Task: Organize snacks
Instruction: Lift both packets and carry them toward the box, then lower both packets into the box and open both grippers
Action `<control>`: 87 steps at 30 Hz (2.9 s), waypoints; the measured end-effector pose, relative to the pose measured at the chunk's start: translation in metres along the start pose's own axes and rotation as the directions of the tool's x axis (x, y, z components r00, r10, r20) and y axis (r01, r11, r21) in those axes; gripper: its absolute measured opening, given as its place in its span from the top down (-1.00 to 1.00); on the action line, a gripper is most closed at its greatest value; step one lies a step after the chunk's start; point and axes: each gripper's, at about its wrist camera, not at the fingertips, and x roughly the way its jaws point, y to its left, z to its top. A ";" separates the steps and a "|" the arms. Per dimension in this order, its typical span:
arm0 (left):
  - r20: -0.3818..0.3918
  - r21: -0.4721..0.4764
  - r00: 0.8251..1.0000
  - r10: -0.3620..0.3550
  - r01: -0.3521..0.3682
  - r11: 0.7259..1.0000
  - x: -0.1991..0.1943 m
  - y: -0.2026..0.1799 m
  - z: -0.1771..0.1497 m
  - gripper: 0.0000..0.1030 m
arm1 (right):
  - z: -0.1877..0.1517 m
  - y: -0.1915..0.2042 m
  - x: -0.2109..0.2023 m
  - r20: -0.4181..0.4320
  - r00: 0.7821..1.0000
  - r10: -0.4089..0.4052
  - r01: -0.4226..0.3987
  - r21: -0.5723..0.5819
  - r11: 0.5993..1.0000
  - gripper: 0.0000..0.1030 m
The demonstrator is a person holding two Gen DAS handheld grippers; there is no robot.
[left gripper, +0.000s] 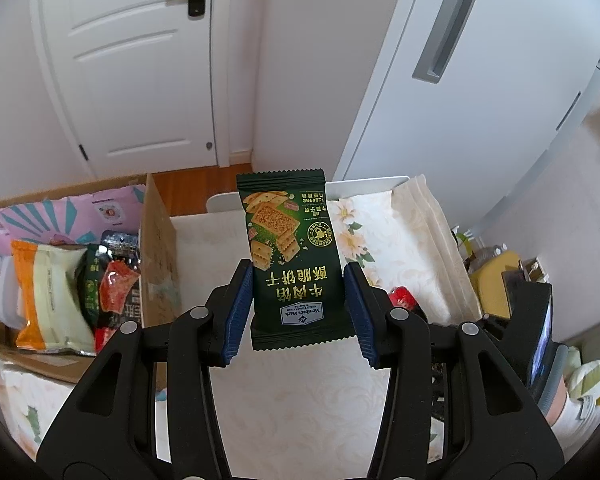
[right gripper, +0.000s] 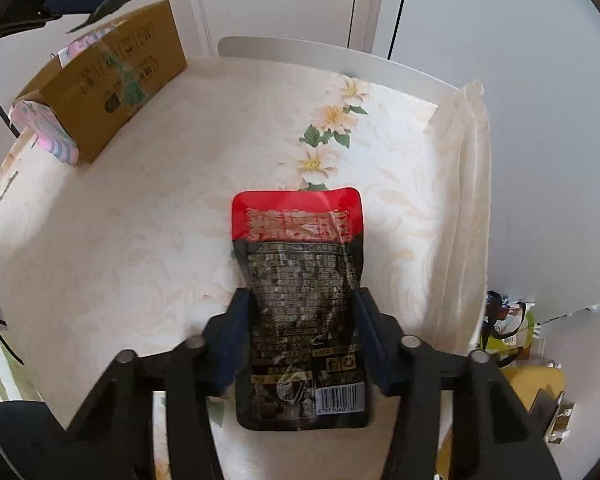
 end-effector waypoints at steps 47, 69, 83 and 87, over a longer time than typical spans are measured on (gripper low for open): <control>0.175 -0.120 0.976 0.128 -0.108 0.987 -0.118 0.088 0.015 0.18 | 0.111 0.041 -0.123 0.324 0.918 0.228 -0.248 0.022 0.969 0.69; -0.045 -0.180 0.980 0.191 -0.196 0.964 -0.075 0.282 -0.010 -0.96 | 0.223 0.191 -0.072 0.288 0.897 0.334 -0.334 -0.051 0.941 0.69; -0.002 -0.162 0.975 0.223 -0.220 0.962 -0.110 0.285 -0.019 -0.96 | 0.252 0.213 -0.025 0.191 0.937 0.292 -0.295 -0.016 0.956 0.69; -0.009 -0.157 0.971 0.240 -0.238 0.958 -0.111 0.286 -0.023 -0.96 | 0.253 0.215 -0.004 0.144 0.960 0.239 -0.245 0.023 0.969 -0.04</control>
